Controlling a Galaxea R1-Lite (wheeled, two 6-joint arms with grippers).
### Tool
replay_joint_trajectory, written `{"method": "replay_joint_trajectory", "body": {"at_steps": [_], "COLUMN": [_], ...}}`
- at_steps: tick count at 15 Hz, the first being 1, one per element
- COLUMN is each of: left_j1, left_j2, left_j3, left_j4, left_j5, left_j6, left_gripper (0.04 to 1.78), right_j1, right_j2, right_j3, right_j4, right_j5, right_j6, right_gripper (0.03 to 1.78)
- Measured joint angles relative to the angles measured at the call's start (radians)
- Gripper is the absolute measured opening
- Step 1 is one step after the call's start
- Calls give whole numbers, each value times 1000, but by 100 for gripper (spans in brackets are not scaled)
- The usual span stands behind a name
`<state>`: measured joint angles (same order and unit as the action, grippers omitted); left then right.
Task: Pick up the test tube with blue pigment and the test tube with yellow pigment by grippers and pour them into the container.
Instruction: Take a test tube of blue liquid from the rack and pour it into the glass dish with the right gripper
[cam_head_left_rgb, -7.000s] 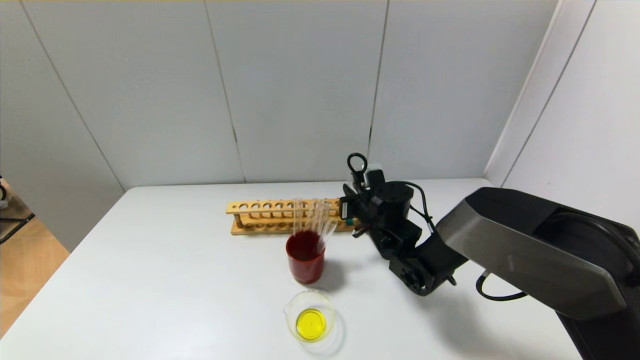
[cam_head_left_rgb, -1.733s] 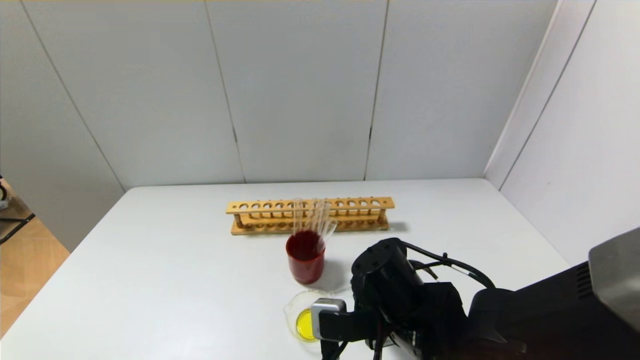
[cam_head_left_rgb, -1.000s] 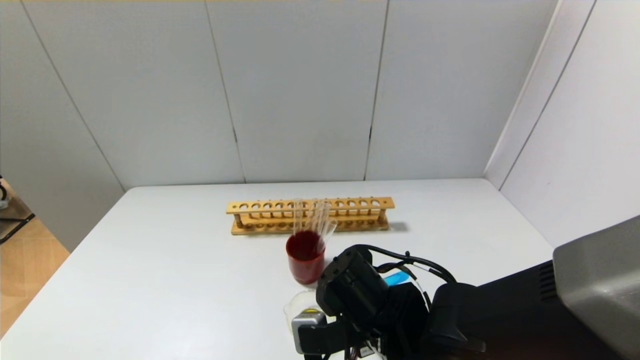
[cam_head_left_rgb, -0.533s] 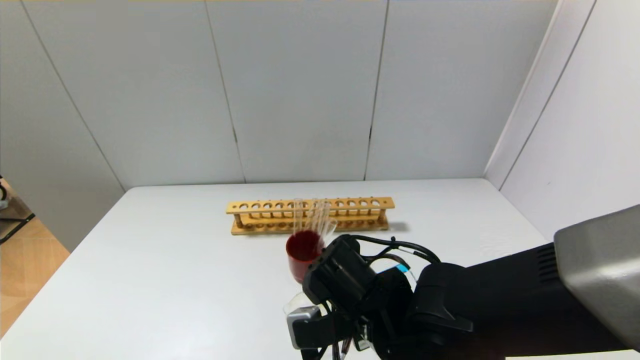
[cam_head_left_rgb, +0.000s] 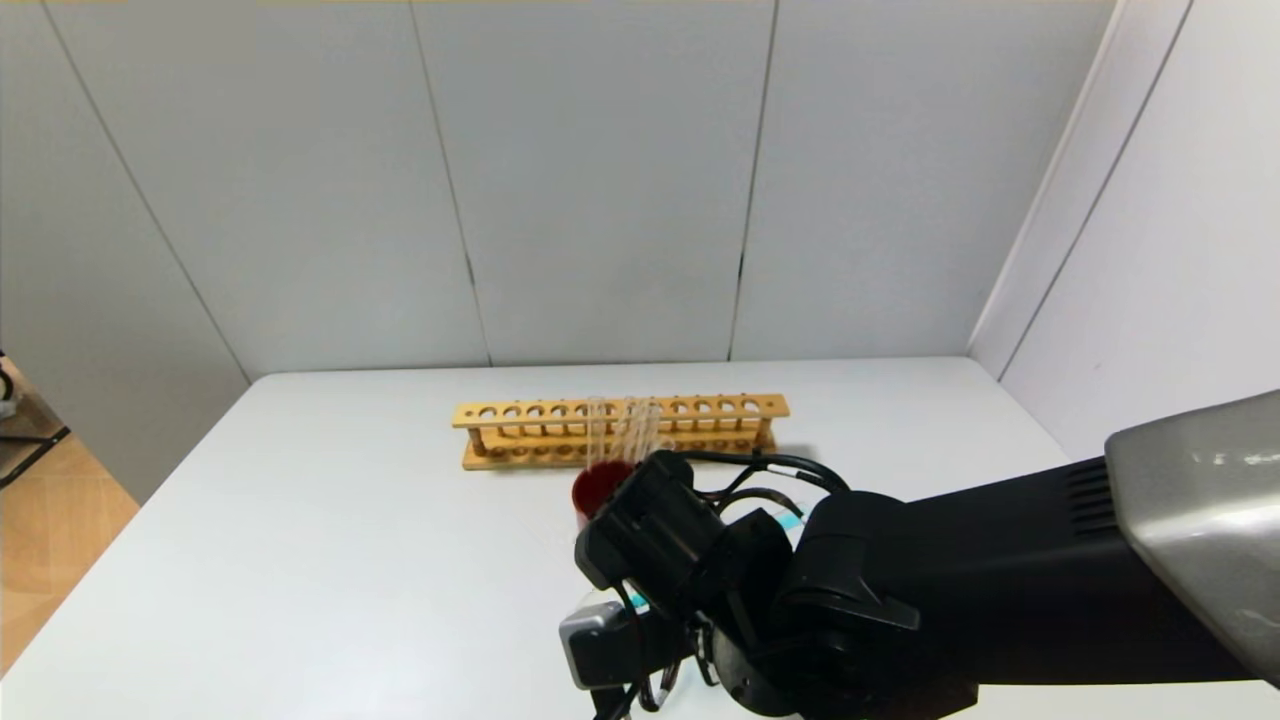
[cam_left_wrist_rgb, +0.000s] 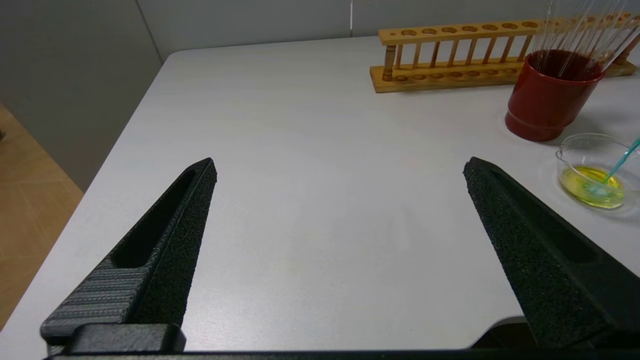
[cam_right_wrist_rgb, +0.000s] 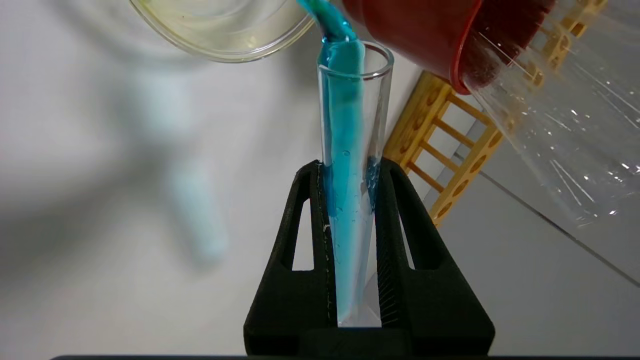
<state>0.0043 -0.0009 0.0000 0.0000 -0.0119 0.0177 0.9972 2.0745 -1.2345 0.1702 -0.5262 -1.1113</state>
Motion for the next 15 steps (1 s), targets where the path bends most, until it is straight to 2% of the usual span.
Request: {"method": "replay_joint_trajectory", "body": {"at_steps": [6,9,15], "left_j1": [0,0,0], "left_j2": [0,0,0], "left_j3": [0,0,0], "left_j4": [0,0,0], "left_j5": [0,0,0], "left_j6": [0,0,0], "left_gripper": [175,175,175], "right_j1": [-6,-8,6], "right_j2": [9,16,27], "right_j3": [-14,-25,-31], "right_j4": [0,-1,-2], "right_j5": [-2,-48,-65], "right_j6": [-35,-73,-98], "right_gripper": [32,32,32]}}
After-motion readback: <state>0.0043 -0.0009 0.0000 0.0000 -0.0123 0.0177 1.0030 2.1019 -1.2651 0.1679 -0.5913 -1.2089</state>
